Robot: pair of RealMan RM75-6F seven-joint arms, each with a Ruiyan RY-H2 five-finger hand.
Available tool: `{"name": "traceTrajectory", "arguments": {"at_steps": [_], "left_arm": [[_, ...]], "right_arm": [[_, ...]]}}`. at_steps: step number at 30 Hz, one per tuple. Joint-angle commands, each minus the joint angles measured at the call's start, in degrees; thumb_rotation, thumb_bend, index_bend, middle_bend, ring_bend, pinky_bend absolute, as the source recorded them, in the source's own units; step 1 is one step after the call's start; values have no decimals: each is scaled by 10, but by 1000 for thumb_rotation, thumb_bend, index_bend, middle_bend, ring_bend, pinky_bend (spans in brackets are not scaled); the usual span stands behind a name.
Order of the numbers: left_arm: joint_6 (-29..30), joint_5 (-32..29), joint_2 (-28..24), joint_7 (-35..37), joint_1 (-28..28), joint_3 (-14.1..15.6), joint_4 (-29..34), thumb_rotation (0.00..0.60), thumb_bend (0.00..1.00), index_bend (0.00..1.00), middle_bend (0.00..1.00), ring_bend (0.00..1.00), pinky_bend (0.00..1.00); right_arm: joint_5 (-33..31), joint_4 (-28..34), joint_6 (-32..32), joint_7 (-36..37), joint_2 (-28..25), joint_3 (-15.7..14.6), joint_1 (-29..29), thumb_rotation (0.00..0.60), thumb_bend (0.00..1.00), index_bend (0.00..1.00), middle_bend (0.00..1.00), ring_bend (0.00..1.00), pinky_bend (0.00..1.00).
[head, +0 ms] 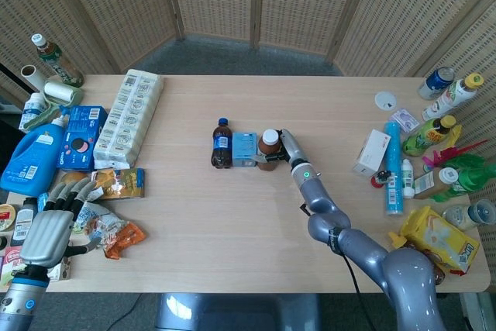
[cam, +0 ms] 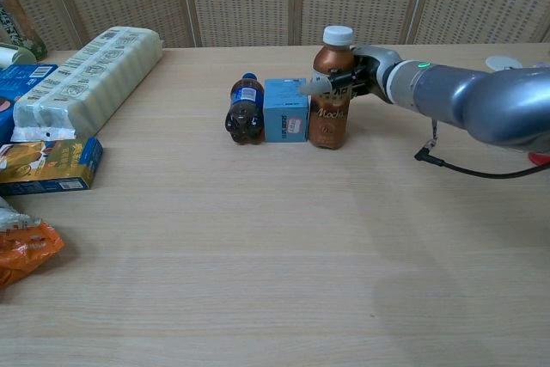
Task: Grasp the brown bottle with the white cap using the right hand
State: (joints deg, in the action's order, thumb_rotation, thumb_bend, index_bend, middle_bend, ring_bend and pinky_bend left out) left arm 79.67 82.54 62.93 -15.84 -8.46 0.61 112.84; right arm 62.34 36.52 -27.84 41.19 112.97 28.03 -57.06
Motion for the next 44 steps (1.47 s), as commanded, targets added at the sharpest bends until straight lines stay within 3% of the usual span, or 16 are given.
{"name": "traceTrajectory", "arguments": {"at_steps": [1,3,8,14,21,30,36,44], "left_arm": [[-2,-2,0,3,0,0,-4,600,206,25,0,0,0],[-5,-4,1,6,-1,0,-7,600,204,24,0,0,0],[-13,-5,8,10,-4,-1,-13,600,208,18,0,0,0],[-27,-5,20,9,-12,-1,-18,600,206,13,0,0,0],[-12,22,30,-5,-2,14,-12,600,204,13,0,0,0],[26,64,18,11,31,43,-10,600,204,13,0,0,0],[39,79,10,33,41,48,-20,600,205,14,0,0,0],[34,82,12,55,41,45,-35,600,205,13,0,0,0]], "right_arm": [[10,-4,-23,13,2,0,11,600,125,759,997,652,629],[16,2,-38,20,-4,-3,23,600,136,800,1000,700,672],[32,52,-94,23,-36,-12,63,600,140,812,1000,711,682],[41,177,-174,-11,-113,-8,113,600,140,812,1000,711,682],[9,366,-246,-89,-213,30,155,600,137,813,1000,711,681],[-13,539,-299,-133,-298,75,177,600,131,810,1000,711,681],[-17,598,-315,-151,-323,83,177,600,130,809,1000,711,680],[-34,623,-326,-168,-330,77,173,600,128,810,1000,711,681]]}}
